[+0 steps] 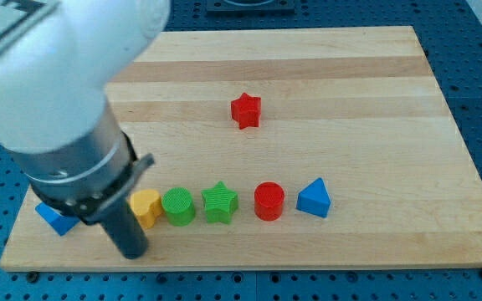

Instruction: Slide the green circle to the bottom right

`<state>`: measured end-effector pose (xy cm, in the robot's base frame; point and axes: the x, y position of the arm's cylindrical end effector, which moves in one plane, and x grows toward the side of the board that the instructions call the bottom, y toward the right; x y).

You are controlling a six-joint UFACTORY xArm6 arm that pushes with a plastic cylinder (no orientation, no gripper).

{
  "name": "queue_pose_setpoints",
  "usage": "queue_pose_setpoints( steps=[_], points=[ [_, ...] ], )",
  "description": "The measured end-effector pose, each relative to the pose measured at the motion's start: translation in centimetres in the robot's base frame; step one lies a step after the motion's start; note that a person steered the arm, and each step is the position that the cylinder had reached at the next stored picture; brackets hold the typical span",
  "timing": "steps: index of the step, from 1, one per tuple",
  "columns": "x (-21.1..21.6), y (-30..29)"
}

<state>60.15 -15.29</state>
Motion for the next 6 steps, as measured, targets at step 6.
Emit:
queue_pose_setpoints(
  steps=[6],
  points=[
    [-1.8, -3.7]
  ],
)
